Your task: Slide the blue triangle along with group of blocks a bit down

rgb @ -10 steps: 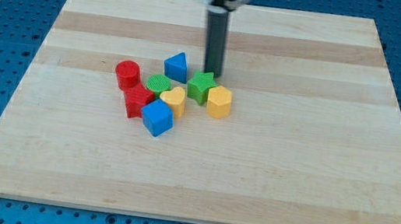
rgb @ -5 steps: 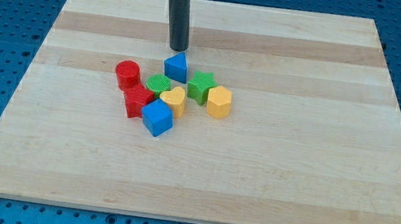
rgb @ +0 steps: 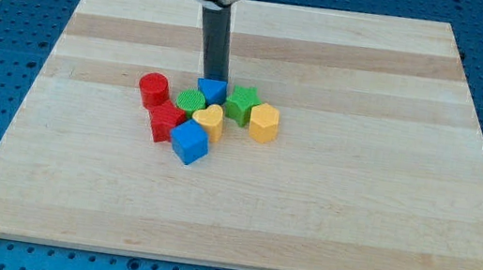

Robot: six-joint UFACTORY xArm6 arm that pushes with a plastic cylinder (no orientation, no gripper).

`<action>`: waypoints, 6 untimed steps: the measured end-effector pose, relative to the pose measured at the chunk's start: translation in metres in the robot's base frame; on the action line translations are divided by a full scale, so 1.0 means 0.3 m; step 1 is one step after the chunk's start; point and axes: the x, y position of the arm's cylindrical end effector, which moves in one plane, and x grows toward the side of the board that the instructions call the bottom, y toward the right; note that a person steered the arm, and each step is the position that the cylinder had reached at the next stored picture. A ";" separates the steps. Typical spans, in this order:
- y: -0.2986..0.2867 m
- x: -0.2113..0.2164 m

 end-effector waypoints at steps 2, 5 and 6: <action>0.015 0.091; 0.019 0.117; 0.124 0.023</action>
